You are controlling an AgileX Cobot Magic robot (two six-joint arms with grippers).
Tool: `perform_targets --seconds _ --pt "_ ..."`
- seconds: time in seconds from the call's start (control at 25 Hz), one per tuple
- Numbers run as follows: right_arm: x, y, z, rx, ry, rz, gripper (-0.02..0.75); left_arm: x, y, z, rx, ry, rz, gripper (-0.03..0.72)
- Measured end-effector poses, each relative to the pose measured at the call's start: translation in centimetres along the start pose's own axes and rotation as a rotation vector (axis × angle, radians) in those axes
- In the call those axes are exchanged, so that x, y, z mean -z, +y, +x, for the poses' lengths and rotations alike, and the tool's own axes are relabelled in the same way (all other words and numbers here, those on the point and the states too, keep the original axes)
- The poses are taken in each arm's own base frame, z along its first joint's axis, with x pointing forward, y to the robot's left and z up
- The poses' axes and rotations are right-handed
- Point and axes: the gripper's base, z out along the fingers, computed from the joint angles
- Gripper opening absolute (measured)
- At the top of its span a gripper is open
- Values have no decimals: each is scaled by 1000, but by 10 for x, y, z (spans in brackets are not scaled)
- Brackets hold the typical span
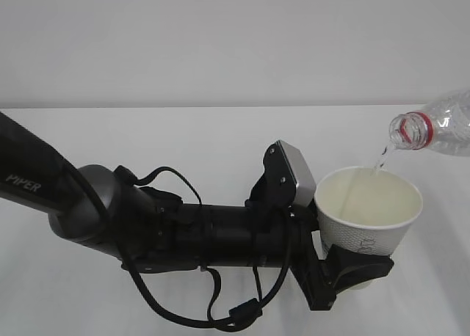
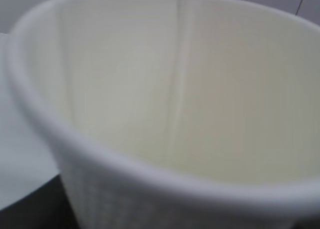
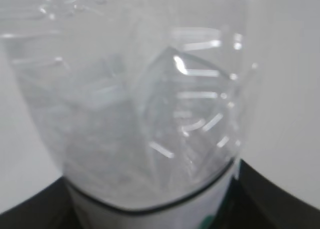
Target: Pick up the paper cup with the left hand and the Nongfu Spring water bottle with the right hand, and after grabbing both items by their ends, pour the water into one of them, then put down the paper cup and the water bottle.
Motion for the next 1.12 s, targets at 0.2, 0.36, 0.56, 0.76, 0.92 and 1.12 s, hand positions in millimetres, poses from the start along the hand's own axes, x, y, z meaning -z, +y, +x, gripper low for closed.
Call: perform_targets --seconds 0.2,0.36,0.56,0.76,0.92,1.12 --pt "0 0 0 0 1 1 452 0 0 0 0 0 0 546" --pt "0 0 0 0 1 1 452 0 0 0 0 0 0 546" --pt "0 0 0 0 1 1 452 0 0 0 0 0 0 546" --pt "0 0 0 0 1 2 452 0 0 0 0 0 0 546" --pt "0 0 0 4 1 2 452 0 0 0 0 0 0 546" --pt "0 0 0 3 1 2 452 0 0 0 0 0 0 546"
